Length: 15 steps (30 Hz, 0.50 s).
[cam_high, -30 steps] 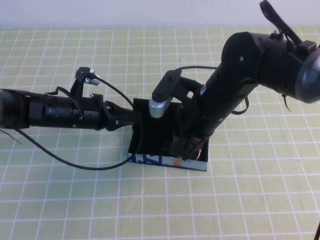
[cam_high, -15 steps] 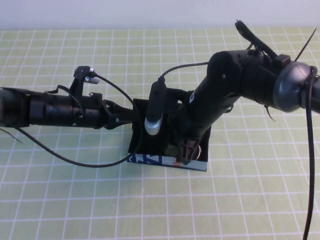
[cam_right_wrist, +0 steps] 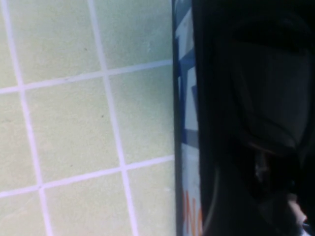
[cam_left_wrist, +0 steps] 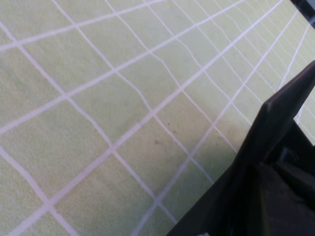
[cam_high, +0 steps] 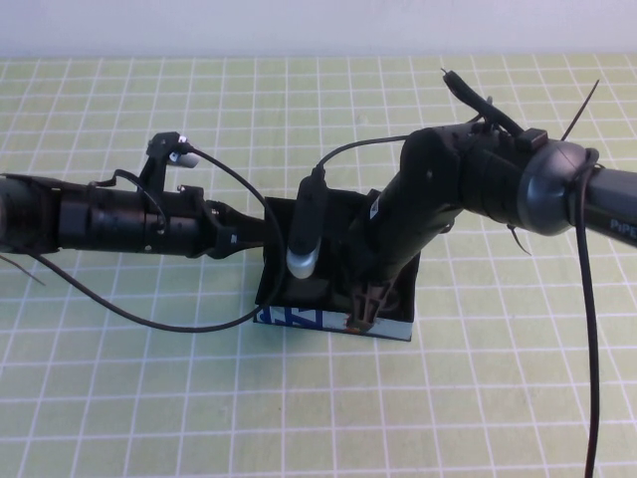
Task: Take glasses out of glasses case
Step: Pick up the glasses from the glasses case
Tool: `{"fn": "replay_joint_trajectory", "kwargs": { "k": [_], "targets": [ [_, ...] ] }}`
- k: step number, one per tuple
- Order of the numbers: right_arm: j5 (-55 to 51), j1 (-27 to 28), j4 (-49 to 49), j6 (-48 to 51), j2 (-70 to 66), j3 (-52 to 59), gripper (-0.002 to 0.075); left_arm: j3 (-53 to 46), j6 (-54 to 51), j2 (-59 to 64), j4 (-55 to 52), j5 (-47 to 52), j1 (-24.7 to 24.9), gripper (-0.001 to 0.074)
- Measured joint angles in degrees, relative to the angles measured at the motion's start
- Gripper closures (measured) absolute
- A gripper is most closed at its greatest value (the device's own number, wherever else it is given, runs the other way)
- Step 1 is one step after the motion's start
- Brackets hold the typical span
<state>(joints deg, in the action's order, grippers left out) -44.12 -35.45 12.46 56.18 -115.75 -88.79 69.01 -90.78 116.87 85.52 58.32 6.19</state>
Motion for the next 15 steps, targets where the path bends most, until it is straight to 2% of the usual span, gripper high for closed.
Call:
{"fn": "replay_joint_trajectory", "kwargs": {
  "k": [10,15],
  "targets": [
    [2.31,0.00,-0.94,0.00,-0.45,0.00,0.0448,0.00,0.14,0.00,-0.92,0.00,0.00,0.0739],
    [-1.60,-0.53,-0.94,0.00,-0.45,-0.97,0.0448,0.00,0.23,0.00,-1.89,0.00,0.00,0.0739]
  ]
}}
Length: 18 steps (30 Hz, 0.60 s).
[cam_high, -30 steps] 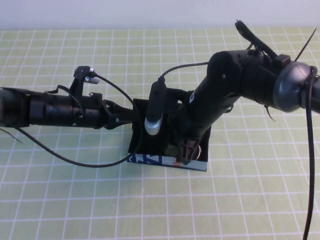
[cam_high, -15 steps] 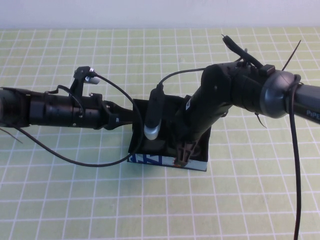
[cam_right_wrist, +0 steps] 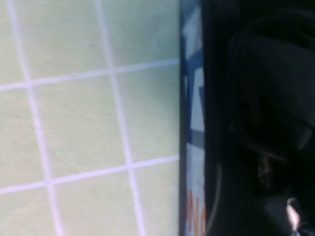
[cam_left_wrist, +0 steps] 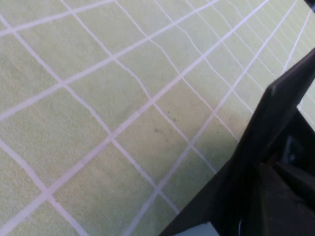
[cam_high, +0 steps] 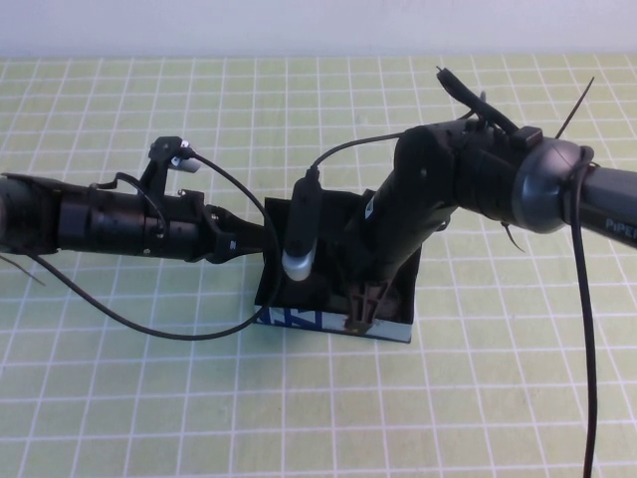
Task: Take glasses out of glasses case
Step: Pick up the glasses from the glasses case
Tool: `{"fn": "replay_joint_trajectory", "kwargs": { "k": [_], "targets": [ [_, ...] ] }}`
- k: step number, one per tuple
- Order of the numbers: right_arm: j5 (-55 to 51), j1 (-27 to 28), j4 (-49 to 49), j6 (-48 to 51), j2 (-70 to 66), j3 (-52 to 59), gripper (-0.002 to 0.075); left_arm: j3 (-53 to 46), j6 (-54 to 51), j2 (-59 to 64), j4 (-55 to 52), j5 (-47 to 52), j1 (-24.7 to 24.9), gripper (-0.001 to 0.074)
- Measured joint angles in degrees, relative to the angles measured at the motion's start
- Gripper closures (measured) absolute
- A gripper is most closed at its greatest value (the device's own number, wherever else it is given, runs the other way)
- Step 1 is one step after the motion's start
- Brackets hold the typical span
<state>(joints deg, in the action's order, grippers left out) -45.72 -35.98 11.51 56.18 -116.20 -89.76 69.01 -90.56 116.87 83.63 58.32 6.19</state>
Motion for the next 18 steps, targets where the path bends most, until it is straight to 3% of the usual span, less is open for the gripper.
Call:
{"fn": "replay_joint_trajectory", "kwargs": {
  "k": [18],
  "targets": [
    [-2.12,-0.58,-2.71,-0.11,-1.11,-2.83,0.0447,0.00,0.14,0.00,-0.19,0.00,0.00,0.0739]
  ]
}}
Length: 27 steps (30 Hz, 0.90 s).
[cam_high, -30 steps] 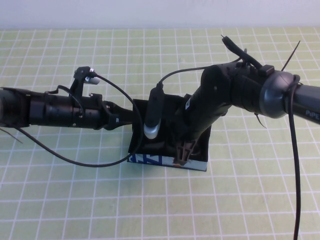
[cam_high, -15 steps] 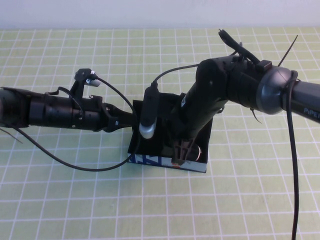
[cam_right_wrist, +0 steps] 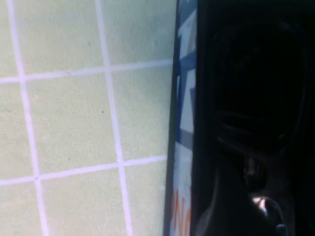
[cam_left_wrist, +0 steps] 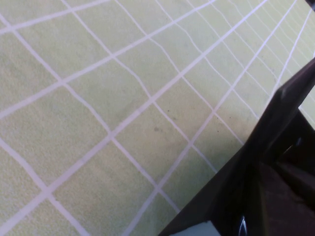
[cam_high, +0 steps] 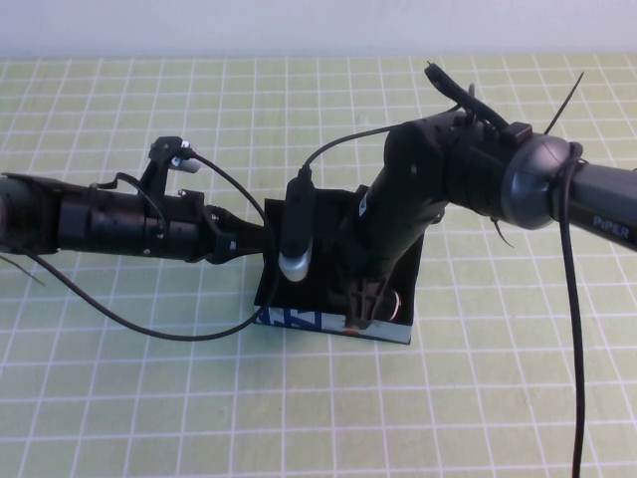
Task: Take glasses out of glasses case
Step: Pick up the glasses from the glasses case
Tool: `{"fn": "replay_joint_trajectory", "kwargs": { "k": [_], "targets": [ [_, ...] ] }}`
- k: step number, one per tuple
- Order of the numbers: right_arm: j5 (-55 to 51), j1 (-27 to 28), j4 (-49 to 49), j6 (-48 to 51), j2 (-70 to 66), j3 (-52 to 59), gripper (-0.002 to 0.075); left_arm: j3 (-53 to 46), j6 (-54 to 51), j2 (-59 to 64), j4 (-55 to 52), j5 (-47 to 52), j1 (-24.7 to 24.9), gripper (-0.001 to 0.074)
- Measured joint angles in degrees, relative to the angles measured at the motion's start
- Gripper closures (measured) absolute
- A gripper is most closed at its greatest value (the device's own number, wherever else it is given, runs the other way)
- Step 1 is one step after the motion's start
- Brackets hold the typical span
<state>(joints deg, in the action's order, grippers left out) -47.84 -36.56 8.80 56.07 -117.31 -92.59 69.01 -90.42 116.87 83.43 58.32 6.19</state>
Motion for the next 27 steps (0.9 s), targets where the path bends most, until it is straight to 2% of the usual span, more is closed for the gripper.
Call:
{"fn": "replay_joint_trajectory", "kwargs": {
  "k": [22,27],
  "targets": [
    [0.61,0.00,-0.39,0.00,-2.70,0.00,0.0447,0.00,0.00,0.00,-0.23,0.00,0.00,0.0739],
    [0.61,0.11,-0.68,0.00,-2.70,-0.09,0.0489,0.00,0.00,0.00,-0.23,0.00,0.00,0.0739]
  ]
}}
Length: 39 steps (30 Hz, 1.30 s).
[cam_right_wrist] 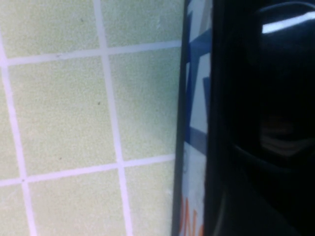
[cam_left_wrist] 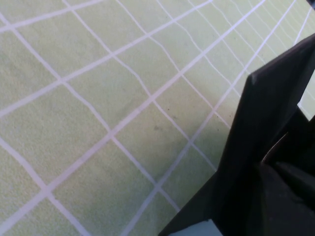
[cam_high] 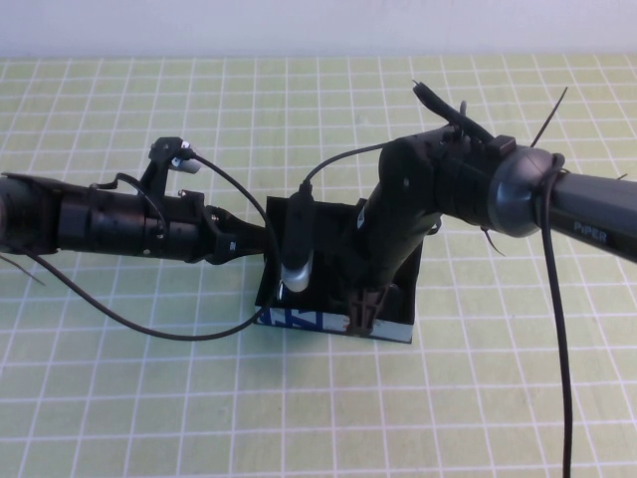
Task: Take glasses out of glasses case
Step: Pick up the glasses from the glasses case, then place the glasses on the table
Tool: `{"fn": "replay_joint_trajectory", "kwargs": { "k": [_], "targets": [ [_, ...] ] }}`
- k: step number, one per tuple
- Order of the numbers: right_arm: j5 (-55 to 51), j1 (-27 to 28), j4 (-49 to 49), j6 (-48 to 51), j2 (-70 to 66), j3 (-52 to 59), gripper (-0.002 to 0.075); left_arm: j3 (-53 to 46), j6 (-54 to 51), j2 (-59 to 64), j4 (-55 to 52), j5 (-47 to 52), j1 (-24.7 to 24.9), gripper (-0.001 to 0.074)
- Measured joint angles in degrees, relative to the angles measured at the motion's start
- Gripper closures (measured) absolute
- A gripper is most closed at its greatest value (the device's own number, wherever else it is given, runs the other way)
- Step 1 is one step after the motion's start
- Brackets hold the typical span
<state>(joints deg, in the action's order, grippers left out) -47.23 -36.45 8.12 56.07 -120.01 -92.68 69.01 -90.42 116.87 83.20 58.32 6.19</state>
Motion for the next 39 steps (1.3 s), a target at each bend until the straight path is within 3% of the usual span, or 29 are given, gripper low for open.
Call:
{"fn": "replay_joint_trajectory", "kwargs": {
  "k": [7,23,30,35,39],
  "targets": [
    [-0.67,0.00,-0.47,-0.11,0.52,-0.34,0.0673,0.00,0.00,0.00,0.00,0.11,0.00,0.0739],
    [-7.55,0.08,-1.75,-9.61,9.99,-2.60,0.0676,0.00,1.53,-0.11,-0.13,1.77,0.00,0.0739],
    [-13.76,0.37,-6.10,-23.78,16.94,-2.71,0.0676,0.00,1.80,-5.21,-0.45,3.93,0.00,0.0739],
    [-18.36,4.79,-7.73,-34.87,23.11,-1.70,0.0676,0.00,3.50,-11.46,-2.12,4.05,0.00,0.0739],
    [-17.00,12.11,-7.11,-43.43,28.23,3.57,0.0676,0.00,5.29,-15.18,-4.58,2.84,0.00,0.0739]
  ]
}}
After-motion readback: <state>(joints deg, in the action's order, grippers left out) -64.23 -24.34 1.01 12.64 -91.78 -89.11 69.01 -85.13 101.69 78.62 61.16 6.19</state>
